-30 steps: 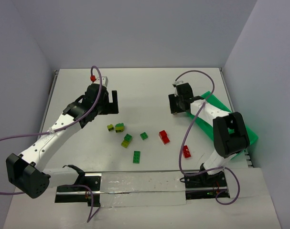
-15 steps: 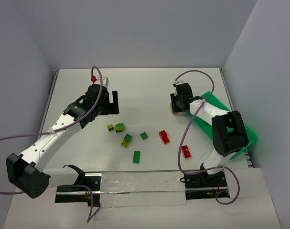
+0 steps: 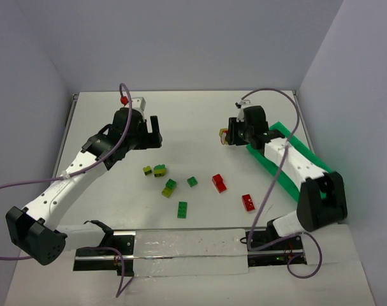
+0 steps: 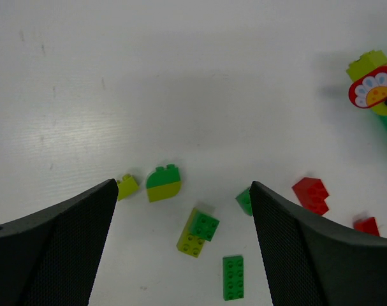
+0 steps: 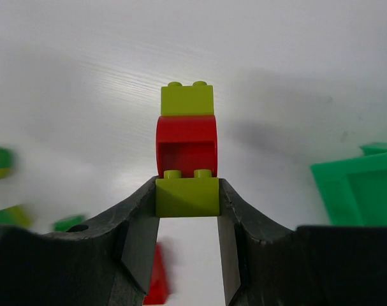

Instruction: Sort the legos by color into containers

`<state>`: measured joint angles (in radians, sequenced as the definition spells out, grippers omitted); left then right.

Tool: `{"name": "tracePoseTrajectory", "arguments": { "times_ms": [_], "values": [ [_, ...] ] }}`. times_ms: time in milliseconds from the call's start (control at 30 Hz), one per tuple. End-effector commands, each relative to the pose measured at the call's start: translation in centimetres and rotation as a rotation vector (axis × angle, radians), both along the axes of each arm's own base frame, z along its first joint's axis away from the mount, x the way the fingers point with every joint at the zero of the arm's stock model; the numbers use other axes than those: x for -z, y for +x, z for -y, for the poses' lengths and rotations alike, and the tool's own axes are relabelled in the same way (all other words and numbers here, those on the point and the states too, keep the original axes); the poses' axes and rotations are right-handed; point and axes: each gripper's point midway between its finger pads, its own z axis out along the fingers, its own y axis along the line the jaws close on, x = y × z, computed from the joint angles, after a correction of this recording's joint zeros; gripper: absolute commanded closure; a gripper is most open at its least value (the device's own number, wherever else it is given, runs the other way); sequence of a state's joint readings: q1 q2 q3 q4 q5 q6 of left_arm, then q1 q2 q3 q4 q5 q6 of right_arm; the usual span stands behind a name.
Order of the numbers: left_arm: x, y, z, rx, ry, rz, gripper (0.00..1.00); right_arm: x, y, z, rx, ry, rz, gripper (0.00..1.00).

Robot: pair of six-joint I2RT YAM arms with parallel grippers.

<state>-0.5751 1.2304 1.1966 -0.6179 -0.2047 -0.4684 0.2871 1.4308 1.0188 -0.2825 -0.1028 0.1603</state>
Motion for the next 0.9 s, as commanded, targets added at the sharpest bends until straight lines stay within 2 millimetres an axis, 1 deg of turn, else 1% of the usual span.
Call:
{"name": "tracePoseTrajectory", "arguments": {
  "times_ms": [0,33,67,100,133,167,200,233,367,400,433,600,700,733,867],
  "values": [
    [-5.6,0.4,4.9,0.204,-0.206,0.097,0.08,-7.7,-3.8,-4.2,-0.195,0.285,0.131,1.00],
    [-6.0,-0.7,6.4,0.329,-0.255,0.080,0.06,-8.9,-5.3,-4.9,-0.251,0.328,0.145,1.00],
    [-6.5,-1.4,7.3,0.407,-0.289,0.076,0.05,-9.8,-5.8,-4.8,-0.259,0.337,0.172,1.00],
    [-7.3,-2.4,8.3,0.510,-0.346,0.076,0.04,-10.5,-7.5,-5.6,-0.330,0.382,0.174,1.00],
    [-7.9,-3.2,8.8,0.586,-0.397,0.076,0.03,-11.2,-8.6,-6.0,-0.371,0.412,0.183,1.00],
    [-8.5,-4.0,9.2,0.652,-0.444,0.075,0.03,-11.8,-9.4,-6.2,-0.399,0.434,0.196,1.00],
    [-8.9,-4.3,9.3,0.690,-0.479,0.080,0.03,-12.3,-10.1,-6.4,-0.417,0.452,0.209,1.00],
    [-9.2,-4.1,9.2,0.695,-0.514,0.093,0.03,-12.8,-10.6,-6.4,-0.427,0.471,0.224,1.00],
    [-11.2,-6.7,9.6,0.882,-0.712,0.117,0.03,-15.4,-13.8,-7.7,-0.559,0.604,0.263,1.00],
    [-11.5,-7.0,9.7,0.905,-0.734,0.128,0.03,-15.9,-14.2,-7.9,-0.582,0.627,0.274,1.00],
    [-11.7,-7.1,9.9,0.920,-0.759,0.134,0.03,-15.7,-14.5,-8.1,-0.594,0.646,0.267,1.00],
    [-11.1,-7.6,10.3,0.969,-0.772,0.101,0.05,-16.9,-15.9,-9.1,-0.696,0.746,0.254,1.00],
    [-11.0,-8.1,10.6,0.997,-0.777,0.082,0.05,-17.3,-16.1,-9.3,-0.728,0.771,0.241,1.00],
    [-11.1,-8.3,10.8,1.012,-0.775,0.080,0.05,-17.8,-16.2,-9.5,-0.746,0.785,0.248,1.00],
    [-10.5,-8.7,12.1,1.041,-0.747,0.048,0.06,-18.3,-16.6,-9.8,-0.791,0.814,0.235,1.00]
  ]
}}
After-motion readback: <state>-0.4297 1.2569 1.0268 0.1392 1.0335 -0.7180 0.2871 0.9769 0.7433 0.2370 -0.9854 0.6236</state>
